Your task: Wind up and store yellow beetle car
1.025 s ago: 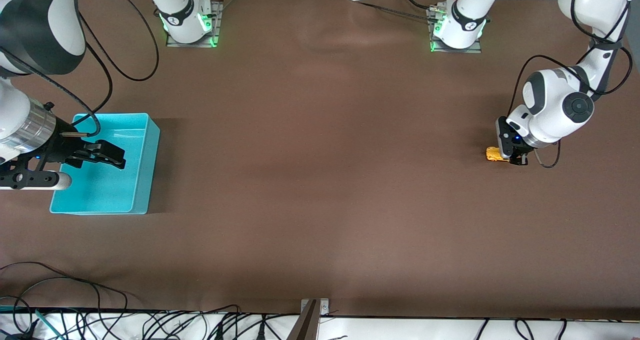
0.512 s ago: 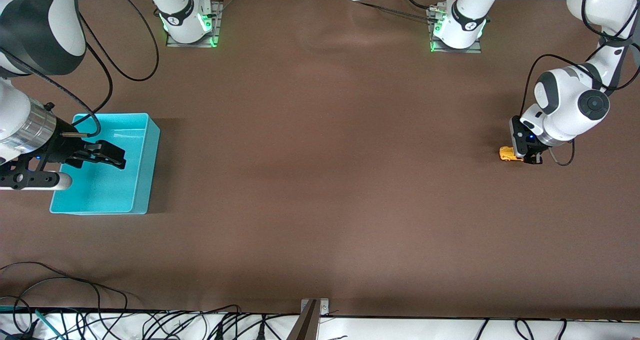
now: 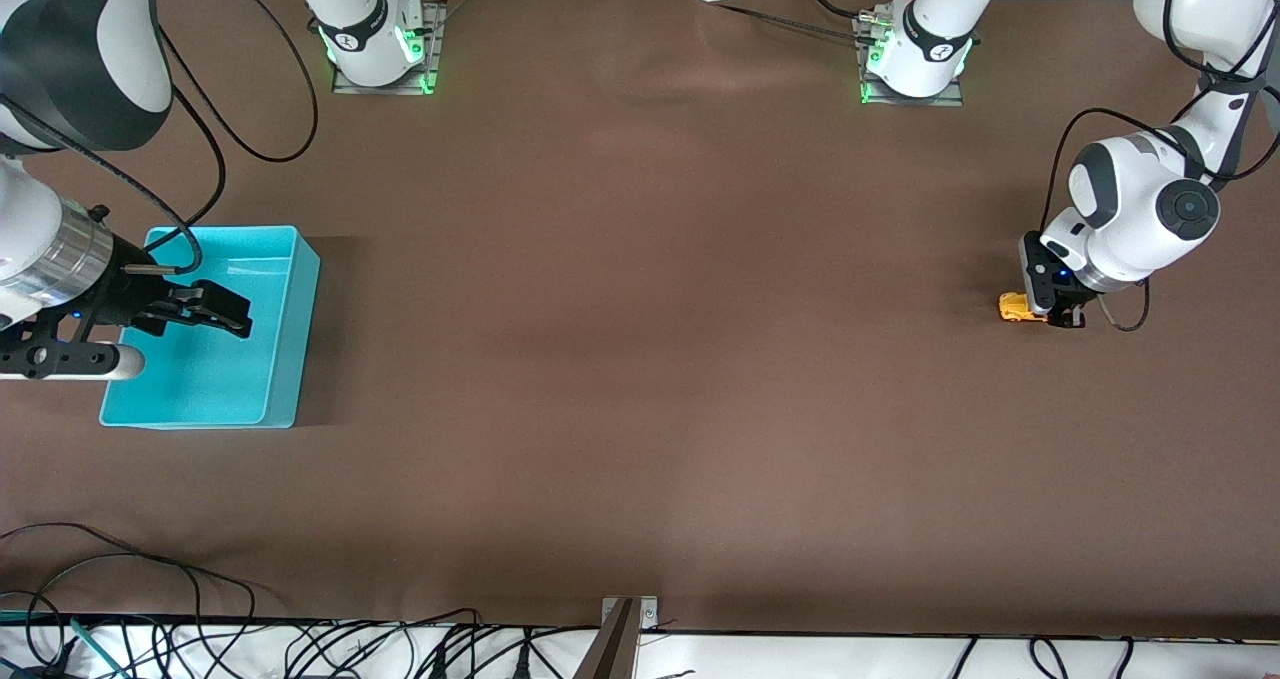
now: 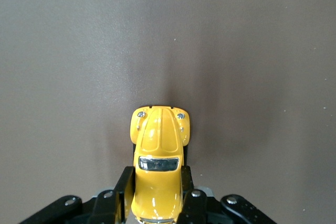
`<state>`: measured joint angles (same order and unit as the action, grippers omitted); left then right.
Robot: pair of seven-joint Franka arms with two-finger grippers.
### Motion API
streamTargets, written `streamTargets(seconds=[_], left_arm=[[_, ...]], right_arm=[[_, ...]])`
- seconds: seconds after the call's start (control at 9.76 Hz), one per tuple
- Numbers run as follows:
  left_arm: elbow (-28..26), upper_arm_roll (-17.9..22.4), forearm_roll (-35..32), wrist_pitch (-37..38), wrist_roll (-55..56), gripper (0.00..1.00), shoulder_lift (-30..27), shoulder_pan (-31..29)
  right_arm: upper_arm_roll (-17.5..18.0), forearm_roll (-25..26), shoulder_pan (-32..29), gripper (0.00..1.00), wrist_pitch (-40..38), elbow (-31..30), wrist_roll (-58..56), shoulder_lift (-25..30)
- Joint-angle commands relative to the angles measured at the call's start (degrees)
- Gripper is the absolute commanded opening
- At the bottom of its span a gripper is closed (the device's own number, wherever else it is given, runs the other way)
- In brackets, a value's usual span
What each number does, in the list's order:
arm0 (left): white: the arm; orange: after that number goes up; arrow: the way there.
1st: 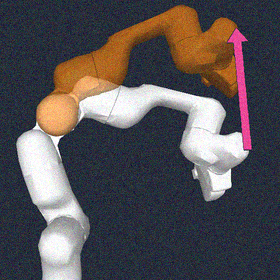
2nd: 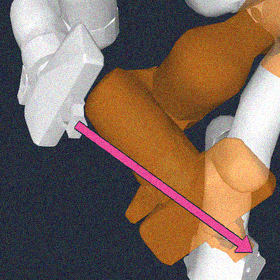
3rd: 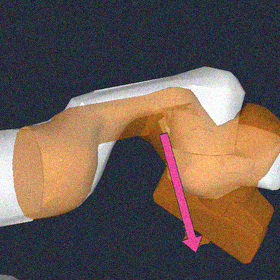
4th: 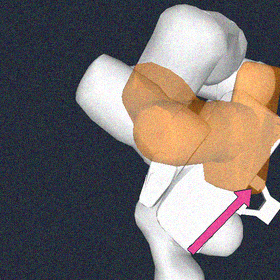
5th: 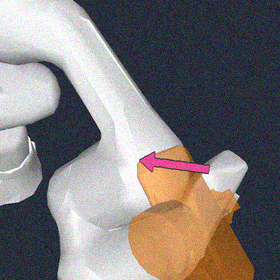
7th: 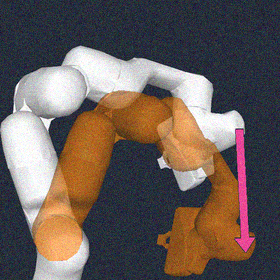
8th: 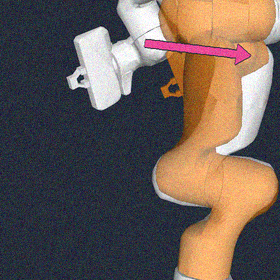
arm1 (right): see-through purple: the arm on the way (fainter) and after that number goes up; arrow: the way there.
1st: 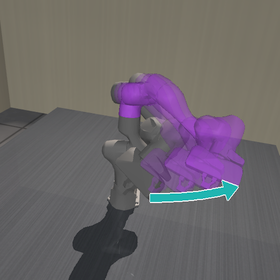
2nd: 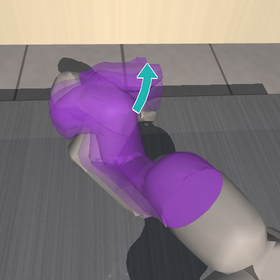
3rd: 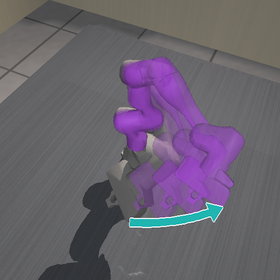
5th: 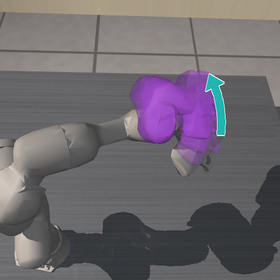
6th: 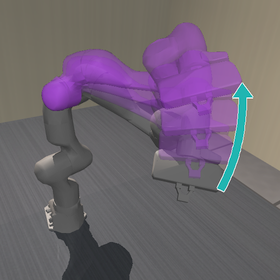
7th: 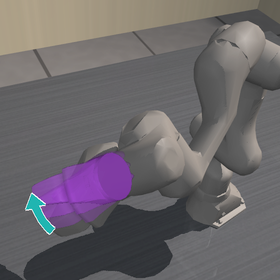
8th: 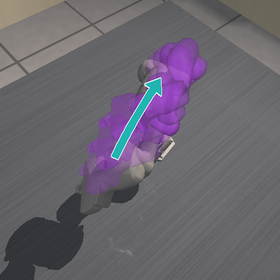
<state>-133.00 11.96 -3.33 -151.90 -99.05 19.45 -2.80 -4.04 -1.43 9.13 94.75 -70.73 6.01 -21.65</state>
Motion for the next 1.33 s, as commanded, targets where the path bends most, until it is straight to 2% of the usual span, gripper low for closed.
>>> streamTargets(seconds=[0.0,0.2,0.31,0.41,0.51,0.61,1.23], left_arm=[[2.04,0.25,-0.10,0.11,-1.14,0.43,2.70,-0.45],[2.31,0.25,-0.10,0.11,-0.97,0.59,2.70,-0.36],[2.40,0.25,-0.10,0.20,-0.97,0.61,2.70,-0.36],[2.40,0.25,-0.10,0.20,-0.97,0.71,2.70,-0.36],[2.40,0.25,-0.10,0.20,-1.14,0.92,2.61,-0.36],[2.40,0.25,-0.10,0.20,-1.23,1.00,2.52,-0.36],[2.22,-0.01,-0.09,0.64,3.06,1.00,0.42,-0.36]], right_arm=[[0.08,-0.24,-0.07,1.00,0.00,-0.28,0.50,0.29],[0.08,-0.24,-0.07,1.00,0.00,-0.28,0.50,0.29],[0.08,-0.24,-0.07,1.00,0.00,-0.28,0.50,0.29],[0.08,-0.24,-0.07,1.00,0.00,-0.28,0.50,0.29],[0.08,-0.24,-0.07,1.00,0.00,-0.28,0.50,0.29],[0.08,-0.24,-0.16,1.00,0.00,-0.28,0.50,0.29],[0.17,-0.24,0.28,1.00,0.18,-0.20,0.50,0.29]])
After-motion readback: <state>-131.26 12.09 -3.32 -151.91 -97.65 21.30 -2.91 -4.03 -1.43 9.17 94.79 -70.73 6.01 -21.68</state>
